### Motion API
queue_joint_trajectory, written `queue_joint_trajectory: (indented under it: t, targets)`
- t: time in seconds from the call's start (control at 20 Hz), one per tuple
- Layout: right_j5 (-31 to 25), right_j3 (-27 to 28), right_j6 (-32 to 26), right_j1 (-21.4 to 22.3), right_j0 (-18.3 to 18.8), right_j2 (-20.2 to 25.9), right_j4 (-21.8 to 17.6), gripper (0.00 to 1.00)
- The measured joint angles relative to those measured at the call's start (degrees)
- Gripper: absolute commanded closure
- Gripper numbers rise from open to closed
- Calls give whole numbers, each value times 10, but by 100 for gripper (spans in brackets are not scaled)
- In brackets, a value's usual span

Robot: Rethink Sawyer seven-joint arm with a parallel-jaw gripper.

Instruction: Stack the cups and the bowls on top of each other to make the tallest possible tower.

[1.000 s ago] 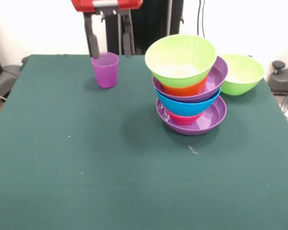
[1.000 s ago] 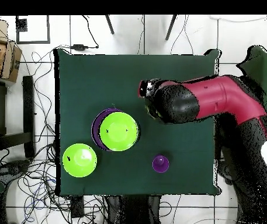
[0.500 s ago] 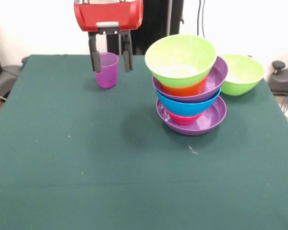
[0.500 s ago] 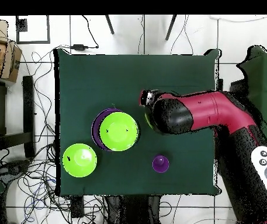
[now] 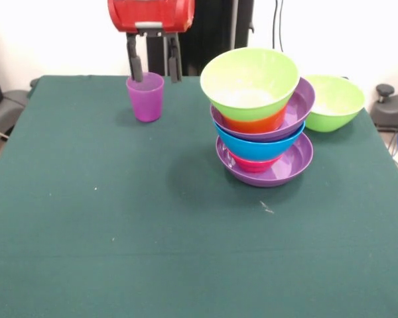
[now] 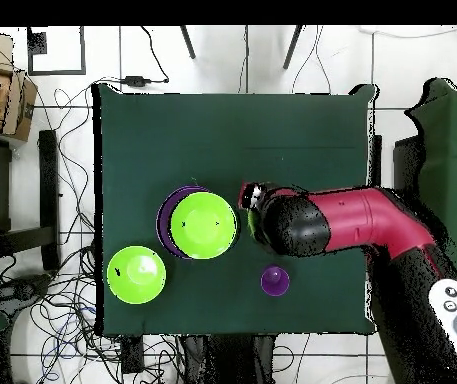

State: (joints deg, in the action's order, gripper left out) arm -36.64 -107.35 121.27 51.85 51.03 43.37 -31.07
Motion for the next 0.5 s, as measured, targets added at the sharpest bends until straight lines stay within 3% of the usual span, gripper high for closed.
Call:
queue_joint_trajectory:
  t: [0.5]
  targets:
    - [53, -75, 0, 42, -32, -59, 15, 0]
